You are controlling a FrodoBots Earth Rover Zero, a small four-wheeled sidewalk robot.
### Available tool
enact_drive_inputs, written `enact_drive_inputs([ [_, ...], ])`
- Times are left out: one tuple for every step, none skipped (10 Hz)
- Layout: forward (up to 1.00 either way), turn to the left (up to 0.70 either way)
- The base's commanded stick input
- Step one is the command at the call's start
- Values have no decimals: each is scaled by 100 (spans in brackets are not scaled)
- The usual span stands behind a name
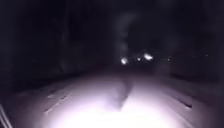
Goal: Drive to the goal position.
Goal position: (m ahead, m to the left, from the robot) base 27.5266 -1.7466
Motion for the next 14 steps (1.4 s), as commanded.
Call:
enact_drive_inputs([
  [100, 0],
  [100, 0],
  [100, 0],
  [100, 0],
  [100, 0],
  [100, 0],
  [100, 0],
  [100, 0],
  [100, 0],
  [100, 0],
  [100, 0],
  [100, 0],
  [100, 0],
  [100, 0],
])
